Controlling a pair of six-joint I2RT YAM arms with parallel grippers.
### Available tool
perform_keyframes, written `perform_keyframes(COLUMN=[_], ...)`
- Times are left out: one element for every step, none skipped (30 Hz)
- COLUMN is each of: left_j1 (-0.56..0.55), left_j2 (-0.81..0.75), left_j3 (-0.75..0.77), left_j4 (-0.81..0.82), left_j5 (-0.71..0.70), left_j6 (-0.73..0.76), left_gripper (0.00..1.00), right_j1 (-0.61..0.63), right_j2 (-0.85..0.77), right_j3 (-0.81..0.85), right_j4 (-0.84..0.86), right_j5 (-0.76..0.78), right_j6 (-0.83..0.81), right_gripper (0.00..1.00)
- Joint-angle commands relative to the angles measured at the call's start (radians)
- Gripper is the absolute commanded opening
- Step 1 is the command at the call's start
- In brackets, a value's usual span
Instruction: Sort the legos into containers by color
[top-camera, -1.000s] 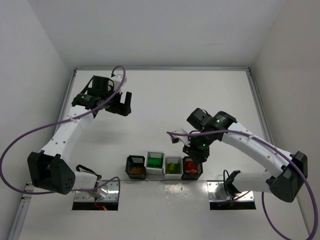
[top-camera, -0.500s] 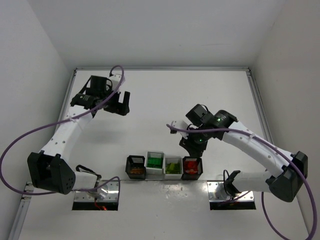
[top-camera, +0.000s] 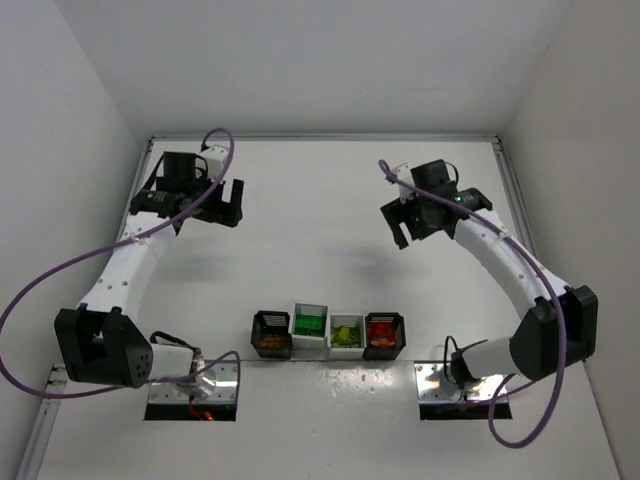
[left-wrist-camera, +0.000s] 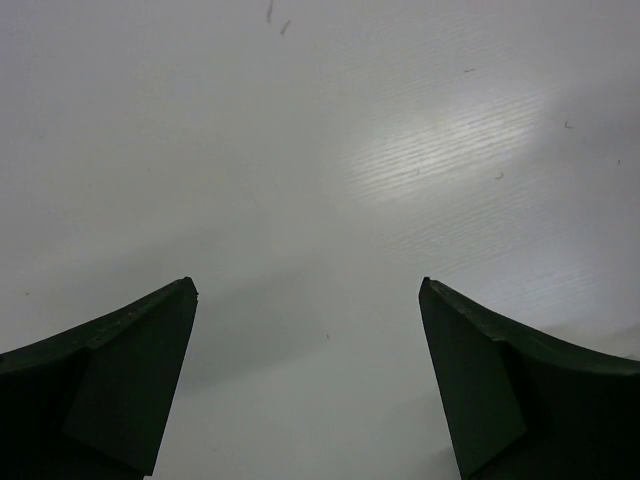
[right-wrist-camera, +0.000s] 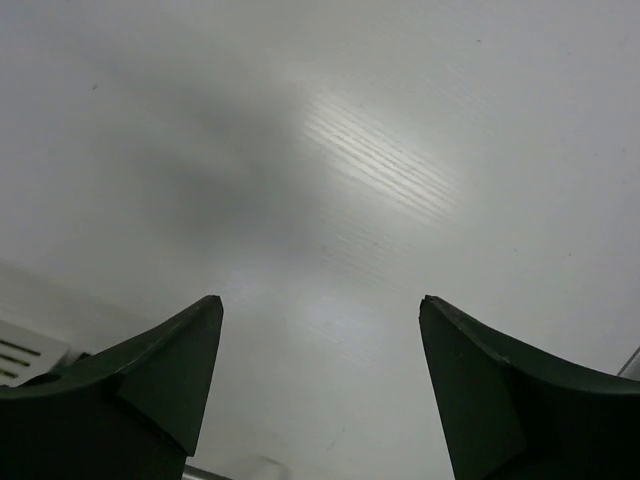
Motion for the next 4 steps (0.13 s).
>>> perform_keyframes(left_j1=[0.022, 0.022, 0.031, 0.031], left_j2=[-0.026, -0.026, -0.035, -0.035], left_j3=[-0.039, -0.049, -0.074, -0.085], left_j4=[0.068, 0.079, 0.091, 0.113], left_j5=[-0.002, -0.002, -0.002, -0.011], left_j6=[0.037, 0.037, 0.037, 0.037], left_gripper=[0.99, 0.99, 0.99, 0.99], right_j1=[-0.072, -0.102, -0.115, -0.128], right_j2=[0.01, 0.01, 0.0, -0.001], right_j3=[0.022, 0.011, 0.0, -0.017], right_j4=[0.077, 0.087, 0.088, 0.1], right_j5=[-0.037, -0.053, -0.067, -0.086], right_j6=[0.046, 0.046, 0.046, 0.046], right_gripper=[0.8, 0.8, 0.8, 0.81])
